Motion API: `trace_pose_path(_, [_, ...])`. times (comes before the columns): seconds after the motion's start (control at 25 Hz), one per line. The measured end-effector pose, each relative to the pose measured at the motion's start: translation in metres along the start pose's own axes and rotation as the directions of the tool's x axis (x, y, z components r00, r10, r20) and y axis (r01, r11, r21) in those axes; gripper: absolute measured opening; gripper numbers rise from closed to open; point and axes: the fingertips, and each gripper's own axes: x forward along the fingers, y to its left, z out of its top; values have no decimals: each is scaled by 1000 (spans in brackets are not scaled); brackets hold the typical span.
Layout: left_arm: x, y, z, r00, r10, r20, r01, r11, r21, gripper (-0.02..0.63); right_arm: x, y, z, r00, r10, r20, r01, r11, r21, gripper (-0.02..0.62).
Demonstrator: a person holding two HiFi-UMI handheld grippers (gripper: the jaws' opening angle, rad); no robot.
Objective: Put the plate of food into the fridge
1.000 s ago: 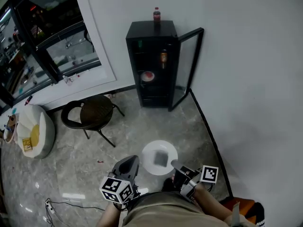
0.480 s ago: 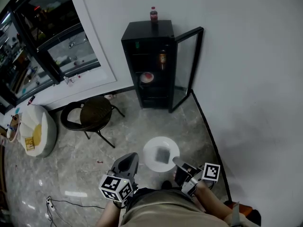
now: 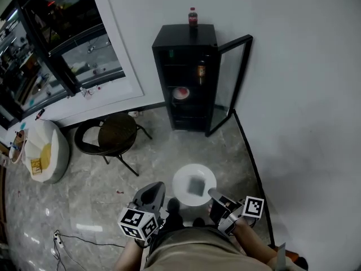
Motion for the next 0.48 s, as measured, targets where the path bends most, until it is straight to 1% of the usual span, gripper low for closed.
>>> trace_pose_path(0.16, [10,12,6,1000,-18,4,18,1000,12,11,9,0,6,1000,-7,27,7,1000,2,35])
trace_pose_path(0.48, [25,51,15,998,-56,-8,56,998,-9,11,44,7,10,998,-18,58,19,1000,-6,35])
